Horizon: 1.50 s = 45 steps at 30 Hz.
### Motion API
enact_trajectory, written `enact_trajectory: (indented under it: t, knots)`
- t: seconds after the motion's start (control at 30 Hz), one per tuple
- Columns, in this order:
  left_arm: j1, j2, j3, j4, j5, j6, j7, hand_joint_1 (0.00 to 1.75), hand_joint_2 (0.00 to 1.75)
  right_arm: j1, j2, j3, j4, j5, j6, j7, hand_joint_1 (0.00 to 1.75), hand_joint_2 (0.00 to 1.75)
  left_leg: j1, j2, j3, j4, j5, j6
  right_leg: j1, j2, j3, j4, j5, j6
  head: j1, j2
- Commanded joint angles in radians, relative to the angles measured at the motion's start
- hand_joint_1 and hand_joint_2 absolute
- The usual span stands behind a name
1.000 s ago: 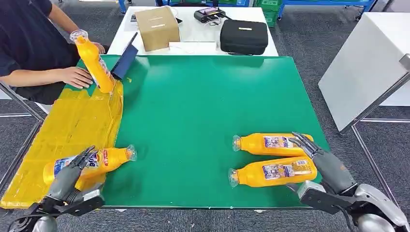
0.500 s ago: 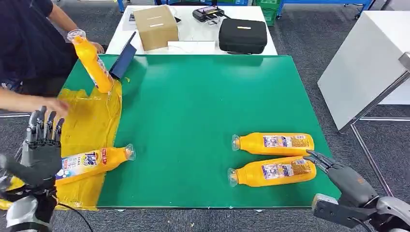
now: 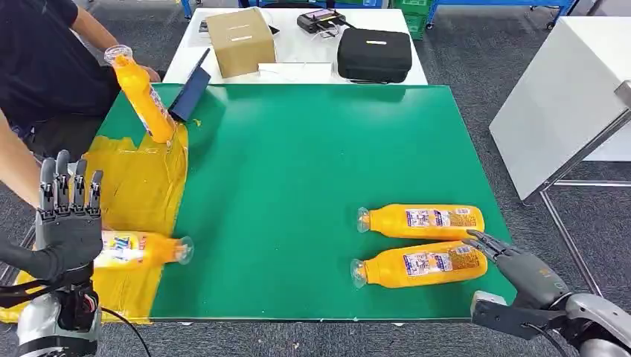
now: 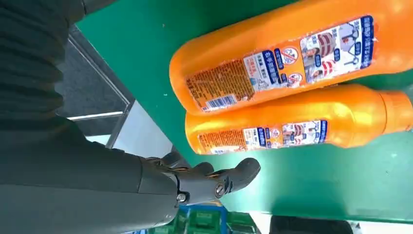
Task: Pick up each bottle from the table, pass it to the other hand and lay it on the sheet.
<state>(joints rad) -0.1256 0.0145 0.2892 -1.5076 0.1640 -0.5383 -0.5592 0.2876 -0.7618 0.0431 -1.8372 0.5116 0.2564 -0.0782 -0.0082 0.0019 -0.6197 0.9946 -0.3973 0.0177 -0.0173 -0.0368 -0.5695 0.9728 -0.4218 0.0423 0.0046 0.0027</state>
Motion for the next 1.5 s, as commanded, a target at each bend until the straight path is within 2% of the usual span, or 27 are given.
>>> enact_trajectory:
  t: [0.03, 0.1, 0.3, 0.47, 0.5, 0.57, 0.7, 0.87, 0.97, 1.13, 1.17, 1.23, 1.27, 1.3, 1.5]
  knots:
    - [-0.031, -0.025, 0.009, 0.023, -0.001, -0.002, 0.007, 0.00, 0.00, -0.043, 0.043, 0.041, 0.068, -0.001, -0.004, -0.002, 0.00, 1.75, 0.002, 0.000, 0.003, 0.000, -0.001, -0.002, 0.002, 0.003, 0.004, -0.002, -0.001, -0.002, 0.000, 0.000]
    - [-0.035, -0.030, -0.004, 0.022, 0.003, -0.010, 0.008, 0.00, 0.00, -0.064, 0.064, 0.063, 0.087, 0.047, -0.022, -0.002, 0.00, 1.75, 0.001, 0.000, 0.002, -0.001, -0.001, -0.001, 0.001, 0.002, 0.002, -0.002, 0.000, -0.001, 0.000, 0.000]
    - [-0.034, -0.031, -0.065, 0.016, 0.016, -0.011, 0.026, 0.00, 0.00, -0.282, 0.186, 0.198, 0.294, 0.171, -0.060, -0.026, 0.00, 1.75, 0.004, 0.003, 0.005, -0.002, -0.001, -0.002, 0.003, 0.006, 0.006, -0.005, 0.002, -0.002, 0.000, 0.000]
    - [-0.047, -0.022, -0.043, 0.052, 0.052, -0.025, 0.023, 0.00, 0.00, -0.396, 0.207, 0.274, 0.409, 0.185, -0.050, -0.033, 0.00, 1.75, 0.003, 0.004, 0.004, -0.001, 0.001, -0.001, 0.002, 0.006, 0.004, -0.003, 0.002, -0.001, 0.000, 0.000]
    - [-0.054, -0.021, -0.040, 0.067, 0.052, -0.027, 0.024, 0.00, 0.00, -0.437, 0.216, 0.327, 0.463, 0.241, -0.024, -0.019, 0.00, 1.75, 0.003, 0.004, 0.005, -0.001, 0.000, -0.001, 0.003, 0.007, 0.005, -0.004, 0.002, -0.002, 0.000, 0.000]
    - [-0.066, -0.020, -0.035, 0.095, 0.026, -0.022, 0.014, 0.00, 0.00, -0.505, 0.283, 0.399, 0.606, 0.319, -0.084, -0.023, 0.00, 1.75, 0.004, 0.006, 0.007, -0.003, 0.000, -0.001, 0.003, 0.009, 0.006, -0.005, 0.003, -0.002, 0.000, 0.000]
    - [-0.073, -0.027, -0.020, 0.128, 0.043, -0.033, 0.013, 0.00, 0.00, -0.525, 0.336, 0.441, 0.704, 0.352, -0.132, -0.016, 0.00, 1.75, 0.003, 0.004, 0.005, -0.002, 0.001, 0.000, 0.003, 0.006, 0.006, -0.004, 0.002, -0.001, 0.000, 0.000]
    - [-0.082, -0.025, -0.009, 0.147, 0.043, -0.033, 0.013, 0.00, 0.00, -0.547, 0.362, 0.476, 0.769, 0.365, -0.135, -0.017, 0.00, 1.75, 0.003, 0.003, 0.006, -0.002, 0.000, -0.001, 0.003, 0.006, 0.007, -0.003, 0.001, -0.002, 0.000, 0.000]
    - [-0.095, -0.024, -0.012, 0.172, 0.044, -0.033, 0.017, 0.00, 0.00, -0.552, 0.327, 0.523, 0.790, 0.341, -0.086, -0.024, 0.00, 1.75, 0.002, 0.002, 0.003, -0.001, 0.001, 0.000, 0.002, 0.004, 0.004, -0.002, 0.001, -0.001, 0.000, 0.000]
    - [-0.103, -0.012, -0.003, 0.207, 0.062, -0.032, 0.012, 0.00, 0.00, -0.487, 0.156, 0.561, 0.645, 0.232, 0.008, -0.022, 0.00, 1.75, 0.002, -0.004, 0.005, 0.000, 0.001, 0.000, 0.002, -0.001, 0.006, -0.002, -0.001, -0.001, 0.001, 0.000]
    - [-0.102, -0.011, -0.002, 0.207, 0.063, -0.032, 0.012, 0.00, 0.00, -0.483, 0.150, 0.560, 0.639, 0.230, 0.009, -0.021, 0.00, 1.75, 0.001, -0.002, 0.004, 0.000, 0.002, 0.001, 0.001, -0.001, 0.001, 0.000, 0.000, 0.000, 0.000, 0.000]
    - [-0.109, -0.011, -0.001, 0.218, 0.070, -0.039, 0.015, 0.00, 0.00, -0.468, 0.091, 0.588, 0.591, 0.199, 0.077, -0.002, 0.00, 1.75, 0.002, -0.004, 0.006, 0.000, 0.001, 0.000, 0.002, -0.001, 0.002, -0.002, -0.001, -0.001, 0.000, 0.000]
    - [-0.113, -0.013, -0.001, 0.224, 0.070, -0.037, 0.015, 0.00, 0.00, -0.459, 0.071, 0.596, 0.578, 0.191, 0.089, 0.006, 1.50, 1.75, 0.002, -0.006, 0.005, 0.000, 0.001, 0.000, 0.001, -0.003, 0.000, -0.001, -0.001, -0.001, 0.000, 0.000]
    - [-0.119, -0.014, -0.004, 0.232, 0.070, -0.035, 0.015, 0.00, 0.00, -0.445, 0.051, 0.607, 0.564, 0.189, 0.097, 0.013, 1.75, 1.75, 0.002, -0.007, 0.006, 0.000, 0.001, 0.000, 0.001, -0.003, 0.001, -0.002, -0.002, -0.001, 0.000, 0.000]
    - [-0.139, -0.019, -0.021, 0.256, 0.073, -0.021, 0.020, 0.00, 0.00, -0.403, 0.004, 0.617, 0.540, 0.156, 0.103, 0.060, 1.75, 1.75, 0.002, -0.011, 0.007, -0.001, 0.001, 0.001, 0.002, -0.008, 0.002, -0.004, -0.002, -0.001, 0.000, 0.000]
